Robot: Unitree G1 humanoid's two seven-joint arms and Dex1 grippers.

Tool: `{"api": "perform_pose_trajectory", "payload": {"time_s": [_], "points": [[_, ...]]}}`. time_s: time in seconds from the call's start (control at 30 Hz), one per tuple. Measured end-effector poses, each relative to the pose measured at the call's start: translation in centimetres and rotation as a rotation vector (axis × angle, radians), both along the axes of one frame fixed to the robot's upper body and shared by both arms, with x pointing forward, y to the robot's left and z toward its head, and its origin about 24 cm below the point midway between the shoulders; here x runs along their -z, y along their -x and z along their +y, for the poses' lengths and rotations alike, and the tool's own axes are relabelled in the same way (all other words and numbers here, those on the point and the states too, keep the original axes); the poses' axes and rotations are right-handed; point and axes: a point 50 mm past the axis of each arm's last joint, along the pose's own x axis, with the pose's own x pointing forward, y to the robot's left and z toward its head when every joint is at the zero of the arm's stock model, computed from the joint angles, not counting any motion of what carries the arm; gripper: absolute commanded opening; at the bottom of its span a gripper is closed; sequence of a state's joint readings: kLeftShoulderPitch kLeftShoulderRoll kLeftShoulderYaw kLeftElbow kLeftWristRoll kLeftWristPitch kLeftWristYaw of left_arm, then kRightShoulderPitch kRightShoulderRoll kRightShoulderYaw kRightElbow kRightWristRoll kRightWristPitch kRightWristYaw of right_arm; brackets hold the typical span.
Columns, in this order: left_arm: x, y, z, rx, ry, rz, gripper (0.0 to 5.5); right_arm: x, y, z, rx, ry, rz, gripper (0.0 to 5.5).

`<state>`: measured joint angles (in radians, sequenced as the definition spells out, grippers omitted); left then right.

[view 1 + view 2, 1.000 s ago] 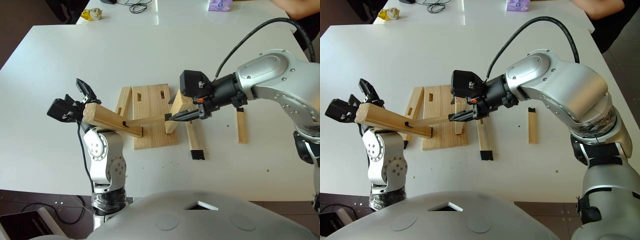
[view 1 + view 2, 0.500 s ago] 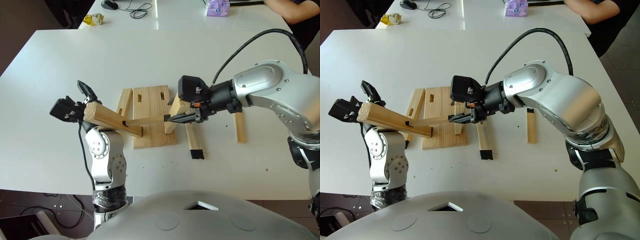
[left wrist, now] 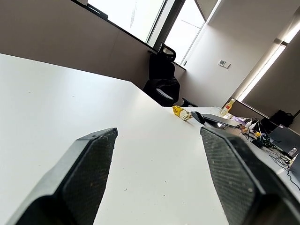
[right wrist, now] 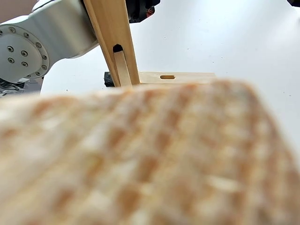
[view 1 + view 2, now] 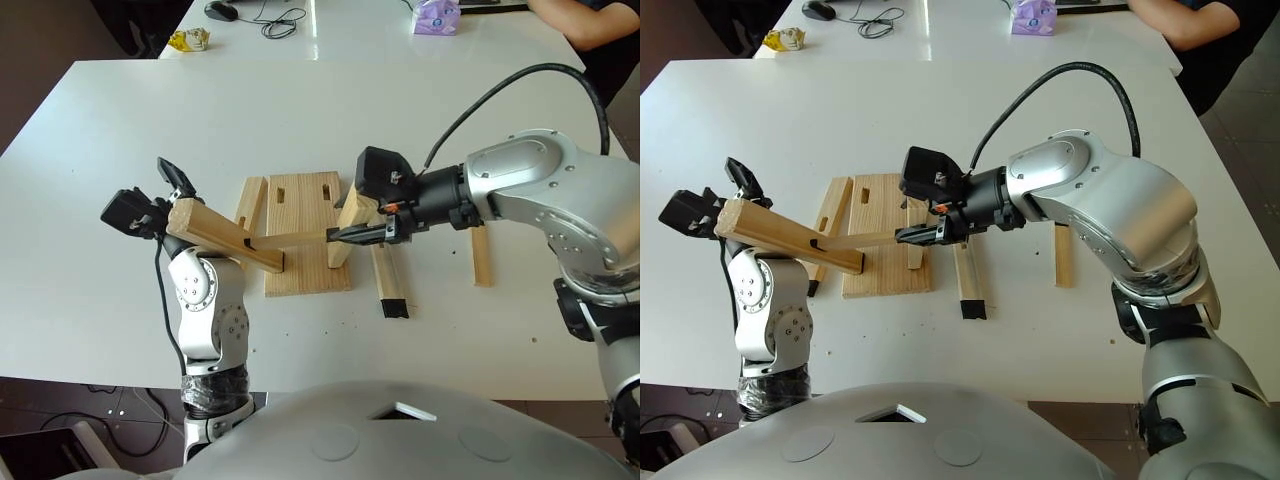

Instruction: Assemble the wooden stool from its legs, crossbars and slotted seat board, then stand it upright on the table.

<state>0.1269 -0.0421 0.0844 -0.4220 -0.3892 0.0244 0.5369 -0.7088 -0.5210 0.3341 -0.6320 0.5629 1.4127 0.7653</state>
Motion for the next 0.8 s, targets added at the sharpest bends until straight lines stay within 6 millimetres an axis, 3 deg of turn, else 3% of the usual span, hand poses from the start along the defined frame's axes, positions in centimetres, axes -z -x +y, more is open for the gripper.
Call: {"api": "perform_pose_trajectory", "payload": {"time_s": [0.17, 0.37, 0.8], "points": [[0.0, -0.3, -0.7, 0.113, 0.019, -0.001, 3.28, 0.6, -1.0, -0.2, 0.147, -0.046, -0.055, 3.62], [-0.1, -0.7, -1.4, 0.218, 0.03, -0.002, 3.28, 0.8, -0.9, -0.8, 0.202, -0.106, -0.033, 4.56], [-0.8, -1.9, -2.0, 0.401, 0.042, -0.014, 3.28, -1.0, -0.2, -2.1, 0.179, -0.368, 0.195, 4.6]]}}
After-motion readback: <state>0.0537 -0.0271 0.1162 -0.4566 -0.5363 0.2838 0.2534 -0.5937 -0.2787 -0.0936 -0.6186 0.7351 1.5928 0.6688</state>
